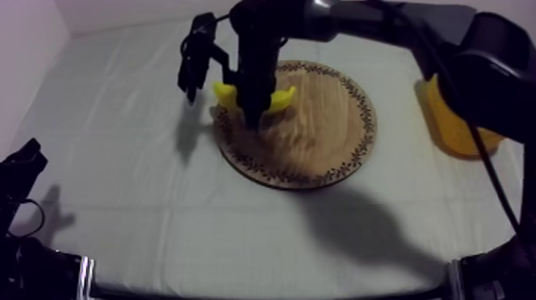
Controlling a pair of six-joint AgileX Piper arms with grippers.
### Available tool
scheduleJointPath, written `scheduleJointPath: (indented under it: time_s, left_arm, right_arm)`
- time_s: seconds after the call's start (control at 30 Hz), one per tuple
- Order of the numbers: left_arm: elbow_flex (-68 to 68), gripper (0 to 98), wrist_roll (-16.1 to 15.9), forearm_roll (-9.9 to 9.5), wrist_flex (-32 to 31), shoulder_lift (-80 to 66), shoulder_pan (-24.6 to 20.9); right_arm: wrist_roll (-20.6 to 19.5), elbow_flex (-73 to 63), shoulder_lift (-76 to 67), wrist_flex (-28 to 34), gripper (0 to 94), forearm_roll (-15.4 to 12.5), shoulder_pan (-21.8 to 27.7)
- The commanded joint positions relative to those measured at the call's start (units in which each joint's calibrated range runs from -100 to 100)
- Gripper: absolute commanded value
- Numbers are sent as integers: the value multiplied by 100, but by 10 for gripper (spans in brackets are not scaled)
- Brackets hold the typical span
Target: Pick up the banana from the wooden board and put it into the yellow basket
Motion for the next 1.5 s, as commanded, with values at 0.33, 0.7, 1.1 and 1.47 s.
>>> scheduleJointPath:
  time_s: [0.33,0.7,1.1,1.47]
  left_arm:
    - [-2,1,-1,-1,-1,2,-2]
    - [-2,1,-1,-1,-1,2,-2]
    - [-2,1,-1,-1,-1,2,-2]
    - [-2,1,-1,-1,-1,2,-2]
  right_arm:
    - [-15,-172,-1442,518,110,143,100]
    - [-75,-55,-2499,947,136,102,141]
    - [-425,1196,-3287,869,167,255,732]
    - [-665,2464,-3943,608,164,421,1827]
